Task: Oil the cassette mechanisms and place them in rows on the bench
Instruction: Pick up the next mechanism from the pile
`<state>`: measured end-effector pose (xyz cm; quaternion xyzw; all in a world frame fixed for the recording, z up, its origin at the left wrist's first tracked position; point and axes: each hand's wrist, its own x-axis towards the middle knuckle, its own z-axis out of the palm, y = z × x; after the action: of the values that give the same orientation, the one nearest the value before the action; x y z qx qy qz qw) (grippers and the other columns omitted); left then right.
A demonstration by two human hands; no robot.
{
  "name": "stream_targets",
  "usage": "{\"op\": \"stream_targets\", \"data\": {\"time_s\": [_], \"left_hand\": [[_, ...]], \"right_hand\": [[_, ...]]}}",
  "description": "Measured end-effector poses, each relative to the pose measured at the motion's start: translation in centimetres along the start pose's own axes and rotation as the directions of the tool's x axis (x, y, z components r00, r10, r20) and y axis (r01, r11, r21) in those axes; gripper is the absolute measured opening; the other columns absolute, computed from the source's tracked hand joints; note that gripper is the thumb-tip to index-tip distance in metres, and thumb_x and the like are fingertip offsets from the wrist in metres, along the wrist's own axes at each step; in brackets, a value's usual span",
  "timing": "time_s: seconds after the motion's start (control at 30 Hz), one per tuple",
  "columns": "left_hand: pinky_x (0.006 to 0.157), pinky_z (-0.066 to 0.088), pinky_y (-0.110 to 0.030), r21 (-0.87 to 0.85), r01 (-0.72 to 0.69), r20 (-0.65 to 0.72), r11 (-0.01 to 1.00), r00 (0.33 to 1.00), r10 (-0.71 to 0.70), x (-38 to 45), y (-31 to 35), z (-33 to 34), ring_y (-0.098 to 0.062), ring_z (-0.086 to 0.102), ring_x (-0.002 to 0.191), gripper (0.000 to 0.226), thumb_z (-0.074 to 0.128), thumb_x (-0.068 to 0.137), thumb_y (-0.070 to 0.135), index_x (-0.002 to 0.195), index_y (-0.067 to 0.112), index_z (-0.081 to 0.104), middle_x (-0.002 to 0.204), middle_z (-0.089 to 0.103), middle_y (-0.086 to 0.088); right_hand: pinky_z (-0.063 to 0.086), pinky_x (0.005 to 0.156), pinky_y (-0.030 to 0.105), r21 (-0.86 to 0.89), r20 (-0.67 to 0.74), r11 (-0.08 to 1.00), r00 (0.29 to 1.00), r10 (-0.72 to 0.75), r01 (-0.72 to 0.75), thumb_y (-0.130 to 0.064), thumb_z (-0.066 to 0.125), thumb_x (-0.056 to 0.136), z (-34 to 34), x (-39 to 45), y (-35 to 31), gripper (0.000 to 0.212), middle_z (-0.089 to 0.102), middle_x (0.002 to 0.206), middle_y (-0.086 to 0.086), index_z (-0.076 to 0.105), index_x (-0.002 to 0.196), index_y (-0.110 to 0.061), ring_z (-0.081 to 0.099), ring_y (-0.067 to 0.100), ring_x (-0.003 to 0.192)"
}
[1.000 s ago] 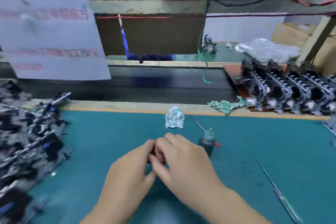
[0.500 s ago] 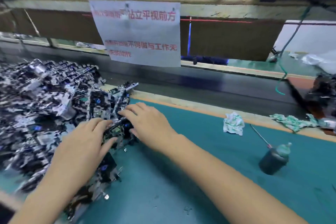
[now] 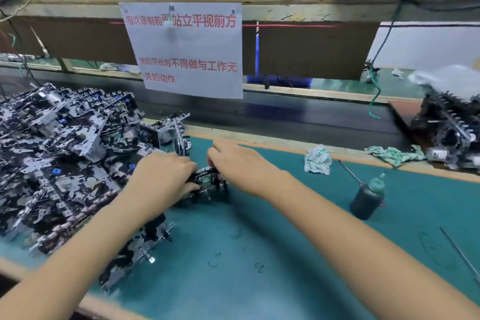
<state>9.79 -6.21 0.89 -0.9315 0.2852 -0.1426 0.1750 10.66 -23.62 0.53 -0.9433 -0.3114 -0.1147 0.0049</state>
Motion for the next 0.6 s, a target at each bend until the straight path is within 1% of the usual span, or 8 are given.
{"op": "stream_targets", "data": {"time_s": [0.13, 0.17, 0.23, 0.3, 0.4, 0.47, 0.53, 0.6], "left_hand": [[0.081, 0.041, -0.026, -0.103, -0.083, -0.099, 0.991, 0.992, 0.072, 1.5, 3.8, -1.3, -0.011, 0.056, 0.109, 0.037, 0.044, 0.093, 0.055, 0.121, 0.032, 0.05, 0.114, 0.057, 0.013], [0.077, 0.043, -0.028, -0.159, -0.118, -0.164, 0.98, 0.982, 0.092, 1.6, 4.9, -1.8, -0.013, 0.059, 0.103, 0.036, 0.053, 0.089, 0.053, 0.117, 0.03, 0.055, 0.108, 0.059, 0.011], [0.057, 0.049, -0.028, -0.271, -0.246, -0.315, 0.931, 0.936, 0.156, 1.8, 7.2, -2.6, -0.02, 0.065, 0.075, 0.036, 0.083, 0.068, 0.04, 0.094, 0.021, 0.068, 0.086, 0.065, 0.003], [0.045, 0.047, -0.026, -0.324, -0.366, -0.448, 0.872, 0.872, 0.2, 2.1, 9.9, -2.7, -0.021, 0.061, 0.06, 0.04, 0.093, 0.049, 0.032, 0.078, 0.017, 0.071, 0.075, 0.065, 0.0], [0.066, 0.047, -0.03, -0.306, -0.484, -0.505, 0.82, 0.813, 0.292, 2.5, 13.6, -2.1, -0.023, 0.063, 0.076, 0.047, 0.089, 0.051, 0.046, 0.085, 0.019, 0.072, 0.089, 0.067, -0.001], [0.086, 0.048, -0.033, -0.393, -0.461, -0.404, 0.796, 0.864, 0.301, 2.6, 15.4, -1.2, -0.026, 0.062, 0.102, 0.071, 0.078, 0.052, 0.067, 0.106, 0.022, 0.07, 0.115, 0.064, -0.007], [0.102, 0.039, -0.036, -0.577, -0.382, -0.238, 0.722, 0.924, 0.299, 2.4, 16.6, -0.5, -0.022, 0.047, 0.126, 0.096, 0.064, 0.05, 0.081, 0.132, 0.033, 0.05, 0.141, 0.044, -0.003], [0.107, 0.032, -0.028, -0.761, -0.314, -0.129, 0.568, 0.931, 0.342, 2.4, 17.7, 0.4, -0.007, 0.037, 0.129, 0.1, 0.067, 0.049, 0.08, 0.136, 0.053, 0.025, 0.143, 0.032, 0.014]], "right_hand": [[0.023, 0.063, 0.028, 0.034, -0.011, 0.994, 0.995, 0.103, -0.103, -0.002, 0.049, 0.09, -0.8, -4.8, 2.1, 0.016, 0.043, 0.11, 0.007, 0.045, 0.104, -0.009, 0.039, 0.021, 0.093], [0.02, 0.061, 0.028, 0.035, -0.02, 0.991, 0.992, 0.128, -0.127, -0.002, 0.049, 0.09, -1.0, -6.3, 2.5, 0.015, 0.043, 0.108, 0.006, 0.044, 0.102, -0.01, 0.036, 0.019, 0.089], [0.02, 0.062, 0.028, 0.025, -0.031, 0.983, 0.983, 0.181, -0.181, -0.001, 0.049, 0.089, -1.2, -9.9, 3.1, 0.016, 0.042, 0.105, 0.004, 0.044, 0.1, -0.012, 0.034, 0.017, 0.085], [0.024, 0.063, 0.027, -0.011, -0.028, 0.973, 0.973, 0.229, -0.229, 0.001, 0.055, 0.086, -1.4, -13.7, 3.4, 0.018, 0.044, 0.1, 0.003, 0.047, 0.096, -0.013, 0.042, 0.02, 0.086], [0.036, 0.058, 0.029, -0.079, -0.092, 0.947, 0.948, 0.304, -0.311, 0.006, 0.071, 0.064, -1.5, -19.0, 2.7, 0.03, 0.051, 0.081, 0.004, 0.053, 0.079, -0.013, 0.05, 0.022, 0.069], [0.039, 0.055, 0.029, -0.138, -0.154, 0.935, 0.94, 0.304, -0.325, 0.006, 0.075, 0.057, -0.9, -22.0, 2.1, 0.032, 0.052, 0.073, 0.003, 0.056, 0.073, -0.013, 0.048, 0.021, 0.062], [0.037, 0.054, 0.027, -0.131, -0.171, 0.934, 0.936, 0.308, -0.332, 0.003, 0.078, 0.06, -0.2, -24.2, 1.4, 0.03, 0.051, 0.071, 0.001, 0.056, 0.071, -0.014, 0.046, 0.02, 0.061], [0.039, 0.054, 0.026, -0.107, -0.127, 0.929, 0.931, 0.342, -0.355, -0.01, 0.084, 0.058, 0.1, -25.9, 1.1, 0.031, 0.053, 0.074, -0.002, 0.057, 0.072, -0.017, 0.047, 0.017, 0.062]]}}
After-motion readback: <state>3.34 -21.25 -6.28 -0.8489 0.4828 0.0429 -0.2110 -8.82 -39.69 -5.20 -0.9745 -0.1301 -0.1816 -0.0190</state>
